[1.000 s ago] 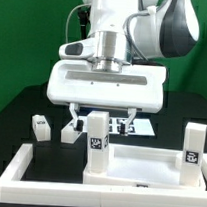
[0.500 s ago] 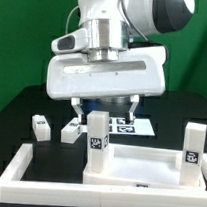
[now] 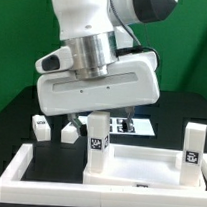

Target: Assemble desk

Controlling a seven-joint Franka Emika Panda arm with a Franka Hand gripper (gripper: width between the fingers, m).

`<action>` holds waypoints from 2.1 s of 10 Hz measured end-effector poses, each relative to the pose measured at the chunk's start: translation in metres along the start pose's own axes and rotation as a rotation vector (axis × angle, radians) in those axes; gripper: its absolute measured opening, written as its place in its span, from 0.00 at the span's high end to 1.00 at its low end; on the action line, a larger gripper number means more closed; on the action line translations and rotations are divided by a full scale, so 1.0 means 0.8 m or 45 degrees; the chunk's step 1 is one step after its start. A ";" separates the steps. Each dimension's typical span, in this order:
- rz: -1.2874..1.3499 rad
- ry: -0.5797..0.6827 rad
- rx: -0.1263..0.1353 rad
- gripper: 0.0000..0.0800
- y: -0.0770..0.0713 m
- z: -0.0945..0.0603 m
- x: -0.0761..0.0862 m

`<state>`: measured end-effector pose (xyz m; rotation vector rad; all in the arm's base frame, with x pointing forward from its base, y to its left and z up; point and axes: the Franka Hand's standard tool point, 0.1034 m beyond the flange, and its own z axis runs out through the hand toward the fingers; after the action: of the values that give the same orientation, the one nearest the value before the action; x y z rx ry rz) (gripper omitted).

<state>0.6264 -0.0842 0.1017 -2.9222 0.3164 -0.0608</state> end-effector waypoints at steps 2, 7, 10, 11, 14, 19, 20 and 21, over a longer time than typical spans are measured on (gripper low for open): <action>0.013 0.000 -0.006 0.19 0.000 0.000 0.000; 0.245 0.003 -0.006 0.64 -0.001 0.000 0.000; 0.672 0.012 0.010 0.64 -0.003 0.002 0.003; 0.864 0.014 0.021 0.64 -0.007 0.003 0.005; 1.443 0.023 0.107 0.64 -0.023 0.008 0.014; 1.646 -0.002 0.105 0.63 -0.029 0.012 0.017; 1.625 -0.001 0.103 0.37 -0.029 0.012 0.017; 1.331 0.012 0.089 0.37 -0.026 0.012 0.015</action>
Offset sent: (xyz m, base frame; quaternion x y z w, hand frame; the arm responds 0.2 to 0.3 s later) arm 0.0000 0.0000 0.0000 0.0000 0.0000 0.0000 1.0000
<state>0.6433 -0.0653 0.0972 -2.3226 1.7034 0.0714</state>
